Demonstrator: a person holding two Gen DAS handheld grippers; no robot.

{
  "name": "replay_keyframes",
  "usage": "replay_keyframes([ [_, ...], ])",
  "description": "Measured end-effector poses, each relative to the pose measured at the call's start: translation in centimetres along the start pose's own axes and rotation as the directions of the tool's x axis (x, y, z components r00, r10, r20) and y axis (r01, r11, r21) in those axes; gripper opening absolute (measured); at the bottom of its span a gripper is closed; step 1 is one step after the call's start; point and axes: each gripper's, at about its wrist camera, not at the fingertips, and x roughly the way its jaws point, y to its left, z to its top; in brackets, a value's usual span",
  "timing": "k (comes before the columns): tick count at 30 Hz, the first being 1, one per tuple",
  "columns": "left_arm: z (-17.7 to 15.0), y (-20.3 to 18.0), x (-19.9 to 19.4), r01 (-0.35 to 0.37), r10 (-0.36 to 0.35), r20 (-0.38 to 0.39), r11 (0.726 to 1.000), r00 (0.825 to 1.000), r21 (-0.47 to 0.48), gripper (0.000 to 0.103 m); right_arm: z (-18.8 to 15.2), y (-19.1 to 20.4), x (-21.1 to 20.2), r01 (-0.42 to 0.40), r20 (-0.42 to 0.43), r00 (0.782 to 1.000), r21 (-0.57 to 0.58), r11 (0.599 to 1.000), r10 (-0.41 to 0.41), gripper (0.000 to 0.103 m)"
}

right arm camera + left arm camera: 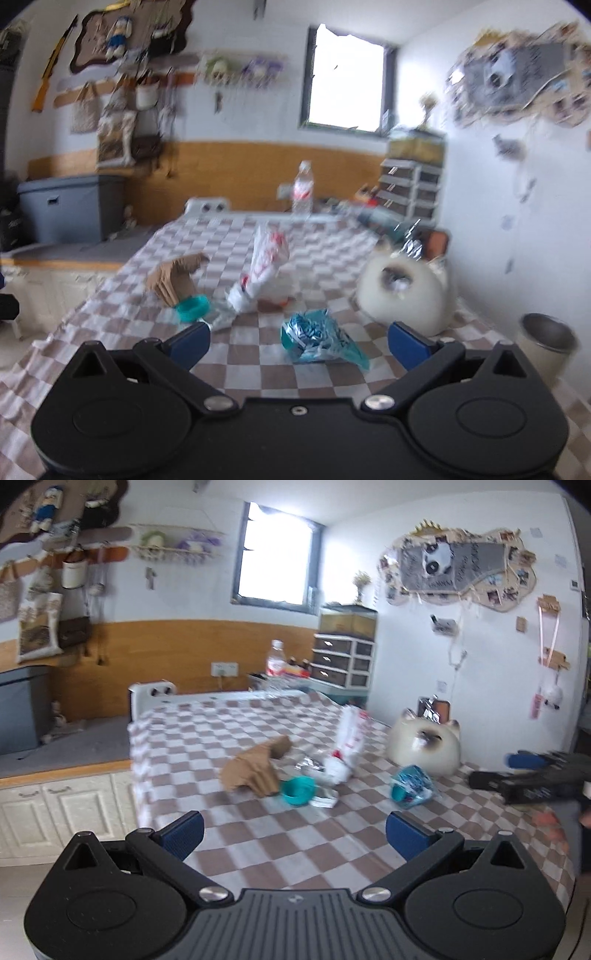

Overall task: Collect trash
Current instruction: 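Move both open tools back toward the table, then grasp the teal bottle cap with the left tool while the right tool grasps the blue plastic bag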

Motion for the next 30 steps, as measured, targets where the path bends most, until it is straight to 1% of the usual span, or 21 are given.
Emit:
replay_keyframes([
  [4,0.3,-1.1,2.6,0.064,-0.064,-0.058,0.998,0.996,0.001,0.103,0.6,-2.5,5.5,-0.090,-0.091,0.992,-0.005,0.996,0.089,0.103],
  [7,0.8,-1.0,4.7,0.132,-0.136,-0.099,0.990,0.986,-0.044,0.103,0.6,-4.3,9.6,-0.140,-0.139,0.980,0.005,0.990,0.140,0.103],
  [9,1.1,-0.8,6.2,0.182,-0.192,-0.121,0.980,0.974,-0.085,0.103,0.5,-5.3,11.9,-0.161,-0.151,0.975,0.034,0.986,0.164,0.103],
  [10,1.2,-0.7,6.8,0.197,-0.209,-0.129,0.976,0.969,-0.098,0.103,0.5,-5.8,12.9,-0.161,-0.155,0.974,0.058,0.985,0.168,0.103],
  [14,1.8,-0.5,9.9,0.227,-0.239,-0.170,0.970,0.956,-0.088,0.103,0.2,-7.1,15.7,-0.165,-0.156,0.970,0.148,0.975,0.188,0.103],
  [16,1.9,-0.2,11.7,0.243,-0.261,-0.197,0.964,0.945,-0.111,0.103,0.0,-7.5,16.4,-0.191,-0.138,0.966,0.192,0.963,0.219,0.103],
  [18,1.7,0.3,13.9,0.245,-0.276,-0.230,0.957,0.933,-0.154,0.103,-0.6,-7.7,17.0,-0.215,-0.117,0.963,0.219,0.952,0.244,0.103],
  [20,1.6,0.7,15.8,0.233,-0.272,-0.253,0.957,0.928,-0.176,0.102,-1.2,-7.7,17.6,-0.215,-0.124,0.961,0.217,0.952,0.245,0.103],
  [21,1.5,0.8,16.7,0.219,-0.261,-0.262,0.959,0.929,-0.178,0.102,-1.4,-7.7,17.8,-0.208,-0.131,0.962,0.207,0.956,0.238,0.103],
  [23,1.3,1.1,18.2,0.198,-0.240,-0.269,0.965,0.933,-0.175,0.100,-1.6,-7.8,17.4,-0.217,-0.102,0.965,0.199,0.956,0.240,0.103],
  [25,1.3,1.4,19.5,0.175,-0.217,-0.273,0.970,0.937,-0.168,0.097,-1.7,-8.1,17.3,-0.228,-0.086,0.964,0.219,0.949,0.251,0.103],
  [30,1.2,2.0,22.1,0.122,-0.168,-0.270,0.976,0.948,-0.179,0.093,-1.7,-8.0,17.0,-0.258,-0.063,0.959,0.203,0.945,0.275,0.103],
])
